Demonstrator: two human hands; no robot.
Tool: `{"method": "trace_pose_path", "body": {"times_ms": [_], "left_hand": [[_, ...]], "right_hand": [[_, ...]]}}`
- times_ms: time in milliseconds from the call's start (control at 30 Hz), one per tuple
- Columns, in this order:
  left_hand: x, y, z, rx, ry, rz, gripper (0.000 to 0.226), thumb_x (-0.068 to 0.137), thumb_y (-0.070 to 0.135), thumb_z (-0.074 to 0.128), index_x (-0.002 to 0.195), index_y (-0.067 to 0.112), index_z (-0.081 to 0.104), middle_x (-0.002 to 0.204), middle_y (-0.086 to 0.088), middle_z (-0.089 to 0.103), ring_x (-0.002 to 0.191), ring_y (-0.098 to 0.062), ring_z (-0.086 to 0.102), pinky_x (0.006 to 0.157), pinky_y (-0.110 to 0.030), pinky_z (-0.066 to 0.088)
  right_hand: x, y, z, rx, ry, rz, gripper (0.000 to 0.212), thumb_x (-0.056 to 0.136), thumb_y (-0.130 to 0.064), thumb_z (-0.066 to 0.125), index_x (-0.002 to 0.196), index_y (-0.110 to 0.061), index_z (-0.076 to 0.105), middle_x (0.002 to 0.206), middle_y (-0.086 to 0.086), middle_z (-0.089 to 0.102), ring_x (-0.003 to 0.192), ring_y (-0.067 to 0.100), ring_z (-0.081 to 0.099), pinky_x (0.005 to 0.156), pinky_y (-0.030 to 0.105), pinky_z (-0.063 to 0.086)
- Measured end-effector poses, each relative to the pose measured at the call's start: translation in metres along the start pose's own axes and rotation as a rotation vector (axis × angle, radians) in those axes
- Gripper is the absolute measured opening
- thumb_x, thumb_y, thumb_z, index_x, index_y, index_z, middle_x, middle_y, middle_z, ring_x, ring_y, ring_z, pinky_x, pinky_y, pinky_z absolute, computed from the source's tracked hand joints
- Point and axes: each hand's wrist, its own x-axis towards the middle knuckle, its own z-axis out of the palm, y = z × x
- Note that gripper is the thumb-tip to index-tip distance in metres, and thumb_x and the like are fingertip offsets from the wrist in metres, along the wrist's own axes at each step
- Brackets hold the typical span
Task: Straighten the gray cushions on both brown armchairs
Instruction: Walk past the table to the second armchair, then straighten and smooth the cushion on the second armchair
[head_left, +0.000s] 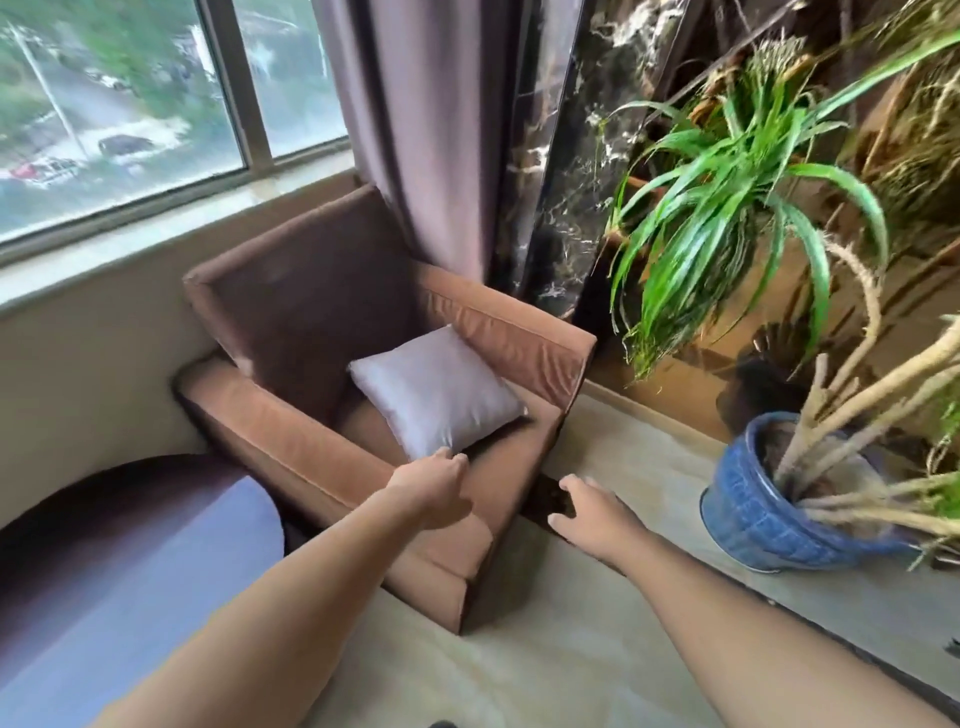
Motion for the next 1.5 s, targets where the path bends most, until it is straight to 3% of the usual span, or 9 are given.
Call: {"method": "trace_pose_path", "body": {"times_ms": [133,333,533,800,1133,1300,1500], "left_hand": [[0.052,-0.002,-0.007,-0.025,-0.016,-0.064,0.042,0.083,0.039,0.057,0.116,0.013,0.05,0.121,-0.009,0.053,0.116,-0.034,0.057,0.089,-0.046,0.051],[0.137,0.004,-0.014,-0.037,-0.036,-0.19,0.053,0.086,0.045,0.059,0.129,0.015,0.048,0.124,-0.005,0.052,0.116,-0.031,0.057,0.084,-0.041,0.049],[0.229,0.032,-0.033,-0.151,0.005,-0.414,0.054,0.089,0.045,0.055,0.134,0.015,0.046,0.13,-0.005,0.051,0.117,-0.03,0.057,0.091,-0.042,0.049],[0.275,0.059,-0.038,-0.307,0.061,-0.698,0.052,0.088,0.05,0.054,0.128,0.015,0.05,0.128,-0.008,0.051,0.121,-0.032,0.056,0.091,-0.043,0.049],[0.315,0.004,-0.006,-0.526,0.008,-0.923,0.06,0.089,0.053,0.056,0.134,0.014,0.047,0.129,-0.009,0.05,0.12,-0.031,0.056,0.096,-0.043,0.049],[0.358,-0.035,0.018,-0.612,0.083,-1.022,0.063,0.09,0.055,0.056,0.137,0.015,0.045,0.131,-0.008,0.051,0.122,-0.029,0.055,0.097,-0.043,0.049],[0.403,-0.099,0.071,-0.709,0.275,-1.206,0.067,0.087,0.052,0.063,0.137,0.011,0.044,0.131,-0.011,0.052,0.122,-0.031,0.054,0.099,-0.041,0.046]], "right_hand": [[0.058,0.006,-0.019,0.008,-0.03,-0.046,0.051,0.09,-0.039,0.057,0.133,-0.012,0.047,0.13,0.012,0.05,0.119,0.032,0.056,0.097,0.038,0.047],[0.17,0.031,-0.051,-0.021,-0.087,-0.152,0.053,0.09,-0.04,0.06,0.133,-0.011,0.048,0.131,0.014,0.051,0.12,0.033,0.055,0.097,0.034,0.045],[0.303,0.058,-0.1,-0.075,-0.16,-0.323,0.051,0.088,-0.041,0.06,0.129,-0.013,0.049,0.13,0.013,0.051,0.123,0.033,0.052,0.1,0.037,0.043],[0.411,0.057,-0.132,-0.218,-0.315,-0.519,0.046,0.088,-0.04,0.061,0.123,-0.013,0.051,0.125,0.013,0.054,0.116,0.033,0.056,0.095,0.035,0.045],[0.504,0.011,-0.129,-0.373,-0.441,-0.586,0.055,0.088,-0.041,0.059,0.134,-0.014,0.045,0.133,0.012,0.05,0.12,0.032,0.055,0.094,0.033,0.043],[0.574,-0.012,-0.099,-0.321,-0.429,-0.545,0.055,0.089,-0.041,0.06,0.134,-0.014,0.044,0.127,0.011,0.049,0.113,0.032,0.057,0.083,0.033,0.045],[0.675,-0.025,-0.018,-0.064,-0.411,-0.5,0.074,0.087,-0.037,0.069,0.146,-0.008,0.036,0.144,0.017,0.037,0.131,0.034,0.046,0.105,0.036,0.038]]}}
